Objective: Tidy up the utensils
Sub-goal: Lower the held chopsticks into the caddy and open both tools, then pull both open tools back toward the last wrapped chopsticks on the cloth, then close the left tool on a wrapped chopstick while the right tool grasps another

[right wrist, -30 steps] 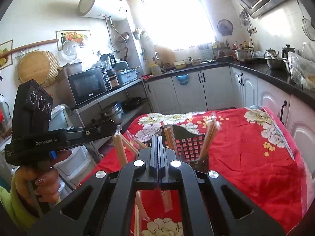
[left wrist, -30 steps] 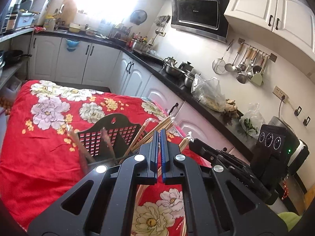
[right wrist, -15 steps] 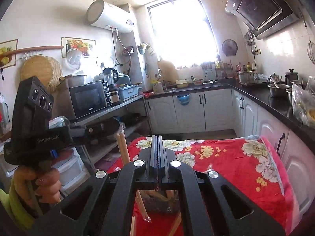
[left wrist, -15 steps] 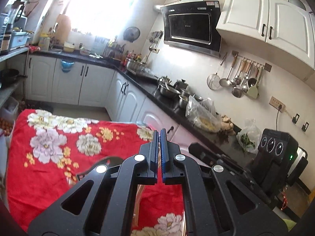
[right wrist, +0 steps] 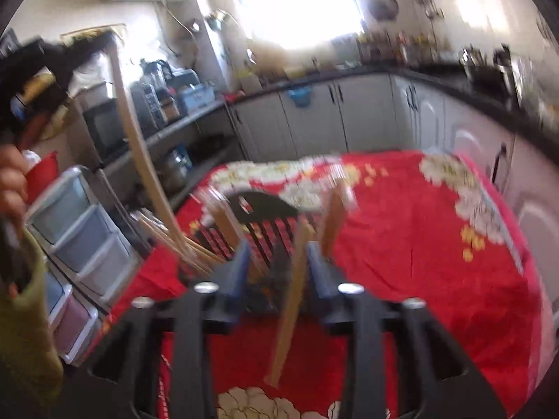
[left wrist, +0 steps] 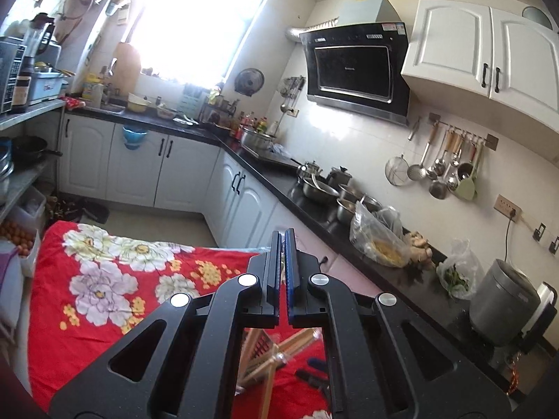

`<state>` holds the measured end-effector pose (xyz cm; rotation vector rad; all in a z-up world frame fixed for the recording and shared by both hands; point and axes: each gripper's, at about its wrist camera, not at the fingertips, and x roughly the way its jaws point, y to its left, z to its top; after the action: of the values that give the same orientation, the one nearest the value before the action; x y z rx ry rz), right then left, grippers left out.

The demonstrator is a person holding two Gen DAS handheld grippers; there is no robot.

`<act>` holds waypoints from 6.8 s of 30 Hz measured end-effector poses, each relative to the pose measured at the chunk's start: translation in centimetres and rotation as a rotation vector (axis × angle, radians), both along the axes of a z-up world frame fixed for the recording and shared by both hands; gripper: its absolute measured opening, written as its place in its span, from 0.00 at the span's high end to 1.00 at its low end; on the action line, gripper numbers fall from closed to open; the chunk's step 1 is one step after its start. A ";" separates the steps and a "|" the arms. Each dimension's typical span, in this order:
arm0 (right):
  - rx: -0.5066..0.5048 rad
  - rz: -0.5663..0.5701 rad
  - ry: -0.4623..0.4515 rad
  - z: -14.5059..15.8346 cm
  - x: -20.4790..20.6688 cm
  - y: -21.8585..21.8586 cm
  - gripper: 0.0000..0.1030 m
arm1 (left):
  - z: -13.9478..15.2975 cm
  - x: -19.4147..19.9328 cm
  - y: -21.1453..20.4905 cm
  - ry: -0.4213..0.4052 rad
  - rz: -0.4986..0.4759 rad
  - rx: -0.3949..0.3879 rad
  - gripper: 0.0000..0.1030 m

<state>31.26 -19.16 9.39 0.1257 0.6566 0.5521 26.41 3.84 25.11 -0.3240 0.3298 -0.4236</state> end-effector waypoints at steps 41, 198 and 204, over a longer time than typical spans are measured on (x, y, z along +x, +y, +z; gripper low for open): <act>0.045 -0.049 -0.326 8.5 1.1 0.0 0.90 | -6.2 5.3 3.4 0.114 0.050 0.009 1.00; -0.033 -0.278 0.378 -13.7 -6.2 -10.3 0.84 | -30.2 -1.6 0.6 0.639 0.161 0.076 0.44; -0.001 -0.212 0.339 -12.7 -6.2 -8.7 0.91 | -30.2 -1.4 0.8 0.633 0.195 0.140 0.68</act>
<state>25.05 -27.84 -3.29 0.2883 0.9604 0.3272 25.04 4.66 -5.13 -0.3441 0.9336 -0.0938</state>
